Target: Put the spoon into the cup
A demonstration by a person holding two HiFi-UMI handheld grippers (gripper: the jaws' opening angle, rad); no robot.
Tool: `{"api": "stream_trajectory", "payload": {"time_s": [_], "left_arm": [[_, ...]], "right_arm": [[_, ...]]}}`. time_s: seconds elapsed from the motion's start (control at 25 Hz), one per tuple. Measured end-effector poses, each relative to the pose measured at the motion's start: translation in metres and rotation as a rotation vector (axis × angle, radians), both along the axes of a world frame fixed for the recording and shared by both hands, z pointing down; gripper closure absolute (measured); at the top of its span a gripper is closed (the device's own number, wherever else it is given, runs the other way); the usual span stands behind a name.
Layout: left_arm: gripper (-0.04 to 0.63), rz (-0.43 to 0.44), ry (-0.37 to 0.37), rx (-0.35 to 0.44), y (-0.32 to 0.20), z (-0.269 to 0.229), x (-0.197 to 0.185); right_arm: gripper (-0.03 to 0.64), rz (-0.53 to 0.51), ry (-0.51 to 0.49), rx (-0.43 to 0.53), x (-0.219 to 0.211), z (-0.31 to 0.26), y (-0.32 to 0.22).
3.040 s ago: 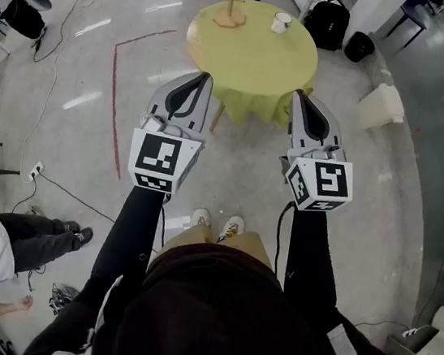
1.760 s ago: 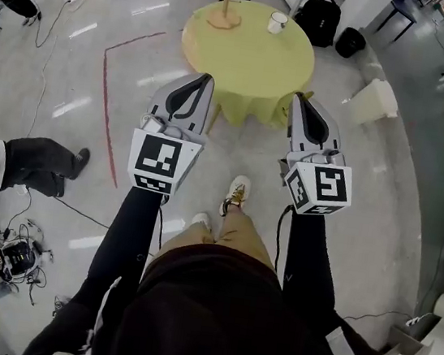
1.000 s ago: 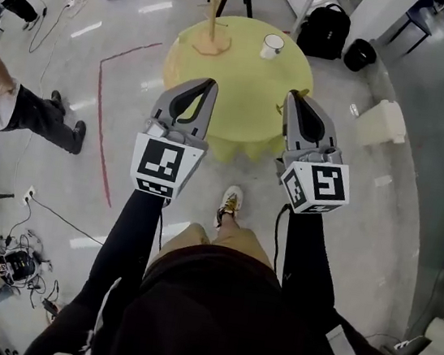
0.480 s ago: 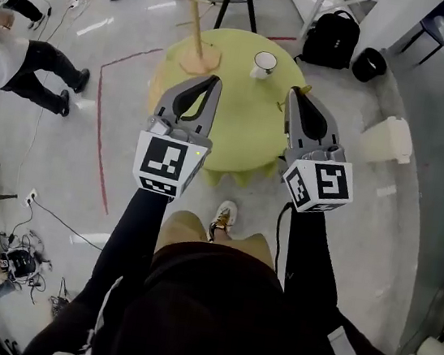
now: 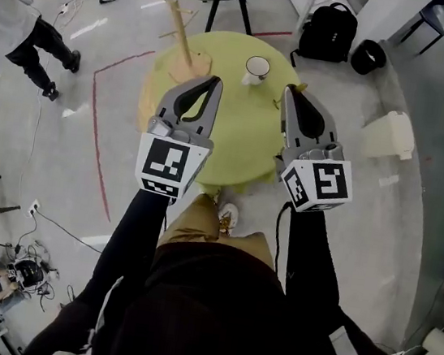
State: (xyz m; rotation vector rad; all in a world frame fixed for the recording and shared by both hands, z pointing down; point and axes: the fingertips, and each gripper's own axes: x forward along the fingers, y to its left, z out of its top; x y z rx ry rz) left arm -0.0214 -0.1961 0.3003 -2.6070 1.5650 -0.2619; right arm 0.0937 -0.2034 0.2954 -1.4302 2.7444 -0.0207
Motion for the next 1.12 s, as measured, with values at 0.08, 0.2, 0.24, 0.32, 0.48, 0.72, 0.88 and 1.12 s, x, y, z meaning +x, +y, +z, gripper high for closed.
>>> {"api": "stream_trajectory", "payload": {"time_s": [0.08, 0.2, 0.24, 0.32, 0.48, 0.72, 0.88, 1.12], "left_arm": [[0.580, 0.019, -0.002, -0.008, -0.009, 0.004, -0.001], [0.580, 0.048, -0.017, -0.016, -0.031, 0.012, 0.000], [0.580, 0.057, -0.023, -0.016, -0.040, 0.014, 0.001], [0.580, 0.076, -0.036, -0.016, -0.055, 0.019, 0.003], [0.580, 0.104, -0.046, -0.027, -0.082, 0.029, 0.005], [0.580, 0.150, 0.025, -0.058, -0.109, 0.054, 0.006], [0.580, 0.173, 0.041, -0.091, -0.121, 0.073, 0.011], [0.580, 0.184, 0.042, -0.153, -0.132, 0.102, 0.013]], "right_arm": [[0.589, 0.011, 0.004, -0.011, -0.004, 0.003, -0.009], [0.589, 0.033, 0.008, -0.031, -0.009, 0.010, -0.031], [0.589, 0.039, 0.007, -0.034, -0.010, 0.014, -0.039], [0.589, 0.054, 0.004, -0.050, -0.011, 0.021, -0.054], [0.589, 0.052, 0.007, -0.062, -0.019, 0.034, -0.081], [0.589, 0.023, 0.014, -0.087, -0.033, 0.069, -0.122], [0.589, 0.030, 0.021, -0.133, -0.034, 0.102, -0.141], [0.589, 0.048, 0.017, -0.194, -0.030, 0.143, -0.150]]}}
